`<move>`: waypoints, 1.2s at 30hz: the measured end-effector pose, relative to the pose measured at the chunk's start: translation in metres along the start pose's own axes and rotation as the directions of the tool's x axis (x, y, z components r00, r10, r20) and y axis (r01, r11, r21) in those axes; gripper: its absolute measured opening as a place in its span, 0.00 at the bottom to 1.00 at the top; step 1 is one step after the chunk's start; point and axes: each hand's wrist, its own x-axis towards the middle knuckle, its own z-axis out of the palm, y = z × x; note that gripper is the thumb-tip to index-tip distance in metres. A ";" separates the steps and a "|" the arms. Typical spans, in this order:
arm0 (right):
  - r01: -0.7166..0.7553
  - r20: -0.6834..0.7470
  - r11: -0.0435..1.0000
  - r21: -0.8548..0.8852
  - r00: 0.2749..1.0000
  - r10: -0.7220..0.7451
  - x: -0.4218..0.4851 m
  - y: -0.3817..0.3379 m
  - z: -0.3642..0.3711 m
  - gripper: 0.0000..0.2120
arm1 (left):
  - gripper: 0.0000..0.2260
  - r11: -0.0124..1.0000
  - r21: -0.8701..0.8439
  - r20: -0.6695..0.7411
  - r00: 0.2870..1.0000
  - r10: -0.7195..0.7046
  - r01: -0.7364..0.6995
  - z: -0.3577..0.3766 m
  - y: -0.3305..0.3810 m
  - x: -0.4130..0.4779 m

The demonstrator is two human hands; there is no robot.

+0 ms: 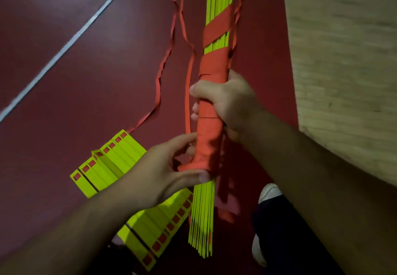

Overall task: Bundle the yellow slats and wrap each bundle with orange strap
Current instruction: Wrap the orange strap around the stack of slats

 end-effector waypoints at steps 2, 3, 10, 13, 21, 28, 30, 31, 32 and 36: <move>-0.030 0.127 0.994 0.102 0.992 0.017 -0.002 -0.003 -0.004 0.08 | 0.30 0.995 -0.095 0.135 0.991 0.003 0.010 -0.009 0.003 -0.002; -0.053 0.183 0.990 0.132 0.983 0.028 -0.003 -0.003 -0.004 0.07 | 0.29 0.990 -0.141 0.183 0.983 0.006 0.021 -0.012 0.004 -0.002; -0.223 0.483 0.882 0.415 0.876 -0.006 -0.007 -0.004 -0.009 0.14 | 0.38 0.980 -0.196 0.341 0.940 0.033 0.037 -0.011 0.004 -0.001; -0.232 0.504 0.842 0.487 0.862 -0.054 -0.006 -0.007 -0.010 0.17 | 0.33 0.970 -0.242 0.300 0.950 0.091 -0.017 -0.004 0.010 -0.005; 0.024 -0.022 1.000 -0.009 0.999 -0.024 -0.002 0.009 0.006 0.29 | 0.28 0.953 0.293 -0.218 0.976 -0.011 0.076 0.003 0.001 0.000; -0.082 0.114 0.967 0.241 0.992 0.056 -0.004 -0.006 -0.004 0.08 | 0.26 0.978 -0.210 0.183 0.982 0.036 0.003 -0.008 0.006 -0.002; -0.124 0.207 0.939 0.321 0.977 0.058 -0.009 -0.007 -0.007 0.09 | 0.30 0.968 -0.249 0.263 0.965 0.026 0.042 -0.009 0.006 -0.001; -0.142 0.244 0.927 0.347 0.968 0.057 -0.011 -0.008 -0.008 0.08 | 0.30 0.968 -0.248 0.282 0.959 0.037 0.035 -0.009 0.007 -0.001; -0.157 0.277 0.918 0.364 0.959 0.054 -0.012 -0.008 -0.010 0.07 | 0.28 0.971 -0.240 0.290 0.956 0.053 0.019 -0.008 0.010 -0.002; -0.197 0.365 0.916 0.350 0.929 0.060 -0.014 -0.011 -0.013 0.07 | 0.16 0.950 -0.310 0.436 0.894 0.102 0.043 -0.005 0.020 -0.005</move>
